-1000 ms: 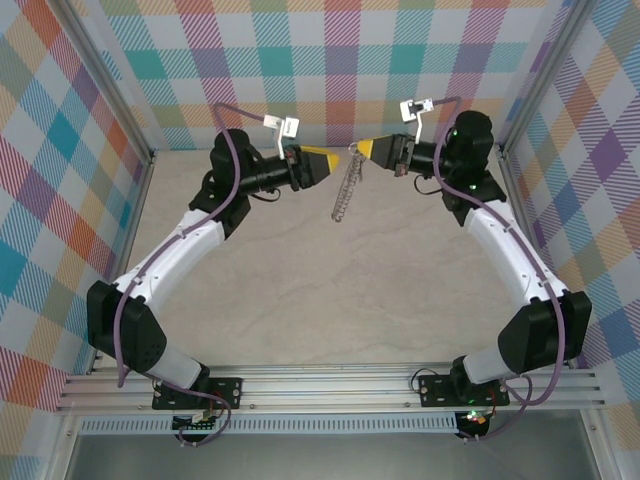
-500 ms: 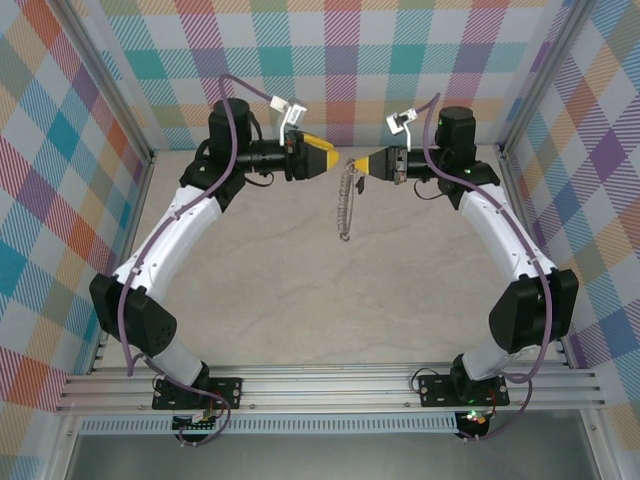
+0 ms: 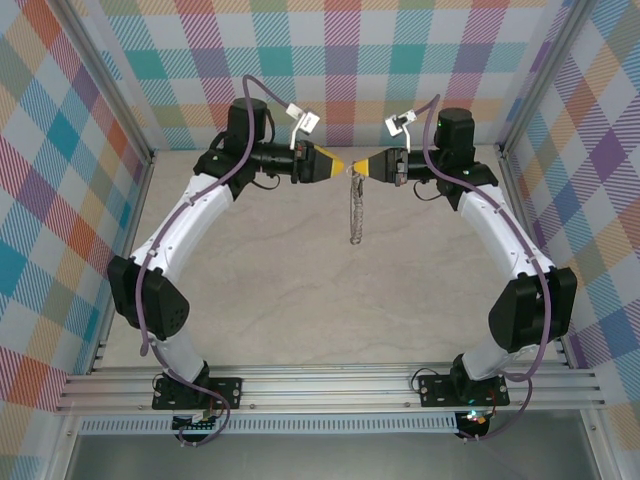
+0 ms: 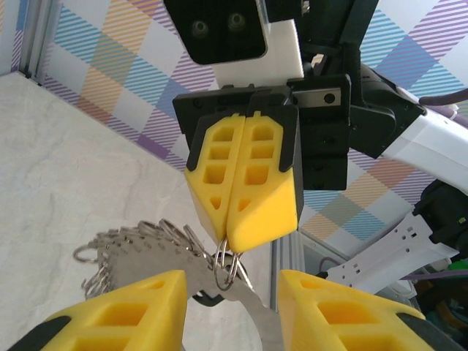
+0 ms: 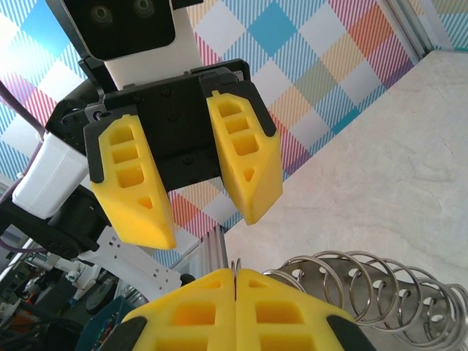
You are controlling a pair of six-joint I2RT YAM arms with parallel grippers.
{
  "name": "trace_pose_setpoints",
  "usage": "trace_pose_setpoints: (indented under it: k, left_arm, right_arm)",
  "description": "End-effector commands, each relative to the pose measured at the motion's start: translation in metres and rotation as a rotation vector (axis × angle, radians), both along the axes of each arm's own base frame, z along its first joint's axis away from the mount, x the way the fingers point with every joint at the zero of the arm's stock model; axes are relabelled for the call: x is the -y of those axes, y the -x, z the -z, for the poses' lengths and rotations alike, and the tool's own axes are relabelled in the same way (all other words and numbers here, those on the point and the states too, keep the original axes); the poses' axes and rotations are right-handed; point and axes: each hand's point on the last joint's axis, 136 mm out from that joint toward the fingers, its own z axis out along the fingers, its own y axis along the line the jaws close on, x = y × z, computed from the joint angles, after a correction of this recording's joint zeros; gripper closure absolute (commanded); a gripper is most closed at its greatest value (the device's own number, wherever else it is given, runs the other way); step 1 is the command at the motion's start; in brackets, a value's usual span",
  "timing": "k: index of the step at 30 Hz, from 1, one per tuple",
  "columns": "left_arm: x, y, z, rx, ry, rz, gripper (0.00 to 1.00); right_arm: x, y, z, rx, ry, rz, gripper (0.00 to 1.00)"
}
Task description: Put the keys on the keyring
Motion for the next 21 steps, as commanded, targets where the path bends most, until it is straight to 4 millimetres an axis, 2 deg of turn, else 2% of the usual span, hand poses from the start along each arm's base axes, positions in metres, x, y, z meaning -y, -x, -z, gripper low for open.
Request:
trace_pose_setpoints:
  k: [1,11,21]
  left_arm:
    - [0.002,0.006,-0.011,0.021,0.015,0.040,0.63]
    - [0.013,0.006,-0.002,-0.002,0.009,0.071,0.64]
    - [0.022,0.010,-0.002,0.001,0.010,0.091,0.65]
  right_arm:
    - [-0.001,0.006,-0.007,0.040,-0.024,-0.039,1.00]
    - [-0.001,0.005,-0.005,0.036,-0.025,-0.041,1.00]
    - [-0.001,0.004,-0.004,0.034,-0.025,-0.038,1.00]
